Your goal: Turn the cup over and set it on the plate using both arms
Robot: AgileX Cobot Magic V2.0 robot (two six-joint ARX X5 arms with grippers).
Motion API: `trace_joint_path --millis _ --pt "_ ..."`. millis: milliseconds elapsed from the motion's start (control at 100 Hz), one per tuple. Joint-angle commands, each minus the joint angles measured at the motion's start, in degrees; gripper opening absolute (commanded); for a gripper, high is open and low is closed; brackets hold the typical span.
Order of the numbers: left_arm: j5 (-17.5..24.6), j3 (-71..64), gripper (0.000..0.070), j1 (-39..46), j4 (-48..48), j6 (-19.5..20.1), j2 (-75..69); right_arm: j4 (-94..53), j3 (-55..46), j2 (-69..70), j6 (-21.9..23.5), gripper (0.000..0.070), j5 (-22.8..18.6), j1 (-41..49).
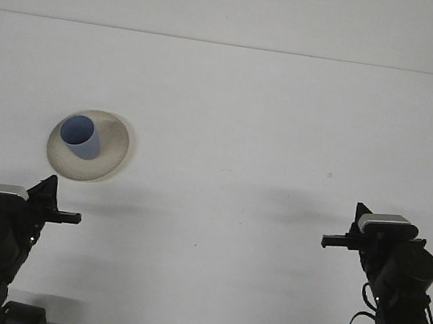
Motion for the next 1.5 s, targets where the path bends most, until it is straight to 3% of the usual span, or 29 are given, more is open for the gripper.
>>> trace_joint_path --millis 0,100,600,980,1490 --pt "-1.0 0.5 0.0011 -0.1 0.8 0.1 -0.1 0.6 0.2 0.2 -0.6 0.0005 0.0 0.2" --pt "-4.0 0.3 0.0011 -0.1 2.7 0.1 -0.3 0.6 0.2 0.2 -0.6 0.0005 0.0 0.2" --pt "-4.0 -14.4 0.0011 -0.1 18.6 0.2 -10.9 0.6 0.2 0.2 -0.6 0.0005 0.0 0.2" --pt "-2.7 -26.9 0.0011 -0.1 18.3 0.1 -24.9 0.6 0.2 0.2 -0.6 0.0005 0.0 0.2" --pt "-0.8 -32.4 0.0011 -0.1 23.1 -0.2 -24.7 3.7 0.2 0.2 -0.6 0.0005 0.0 0.2"
